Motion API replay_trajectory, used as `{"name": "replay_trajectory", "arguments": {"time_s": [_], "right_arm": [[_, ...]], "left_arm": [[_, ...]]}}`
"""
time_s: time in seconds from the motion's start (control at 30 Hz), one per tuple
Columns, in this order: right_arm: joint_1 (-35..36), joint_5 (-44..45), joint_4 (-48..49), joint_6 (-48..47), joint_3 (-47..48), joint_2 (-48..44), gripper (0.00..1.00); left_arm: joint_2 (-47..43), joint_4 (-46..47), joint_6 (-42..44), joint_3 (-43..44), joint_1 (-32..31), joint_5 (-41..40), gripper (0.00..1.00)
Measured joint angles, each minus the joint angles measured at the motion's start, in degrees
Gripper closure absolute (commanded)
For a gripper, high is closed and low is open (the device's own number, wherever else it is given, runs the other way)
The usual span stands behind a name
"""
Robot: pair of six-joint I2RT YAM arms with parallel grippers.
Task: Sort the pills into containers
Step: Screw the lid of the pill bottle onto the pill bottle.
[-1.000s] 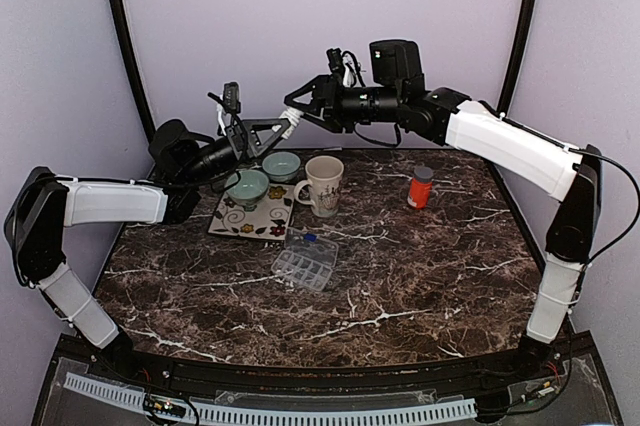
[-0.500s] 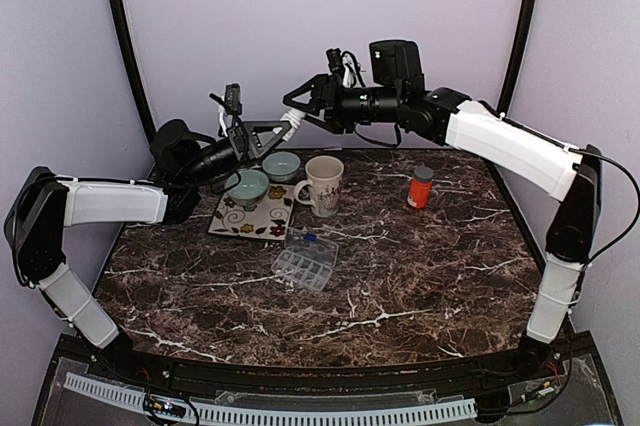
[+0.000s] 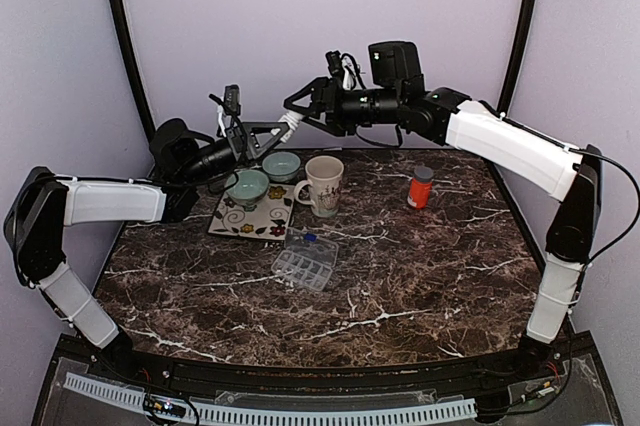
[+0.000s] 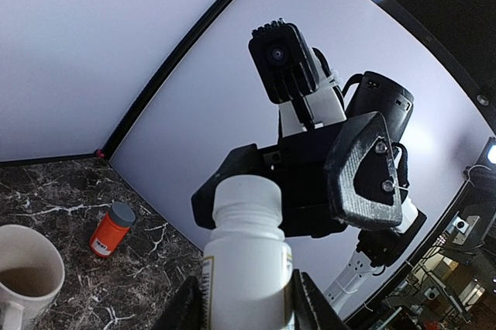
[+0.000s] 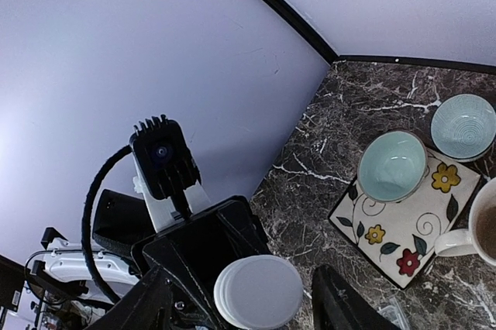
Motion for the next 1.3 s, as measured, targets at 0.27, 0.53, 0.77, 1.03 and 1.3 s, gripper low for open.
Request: {"name": "replay_trajectory", "arguments": {"time_s": [0.27,0.53,0.77,1.03,1.3], "right_arm": [[-0.35,0.04,-1.46,-1.29,-0.83,-1.09,0.36],[-0.9,0.15,-2.14,-2.71,-1.49,-3.78,0.36],[-1.49,-1.18,-5.51,-5.64,-1.51,-5.33,0.39],[-1.86,-2.78,-11.26,-10.29,-2.12,-7.13,0.4],[-1.99,-4.61,-12.15,-12.26,-4.04,-10.73,0.4]], "left_arm": [[-0.02,-0.07,-0.31,0.0,1.09,2.14,0.81],[-0.02,-0.02,-1.4,0.0,1.99,5.51,0.81],[0.0,2.51,-4.85,0.0,2.93,9.92,0.81],[1.01,6.51,-8.98,0.44,3.85,15.65,0.81],[2.62,9.01,-12.5,1.14,4.44,20.2,0.81]]}}
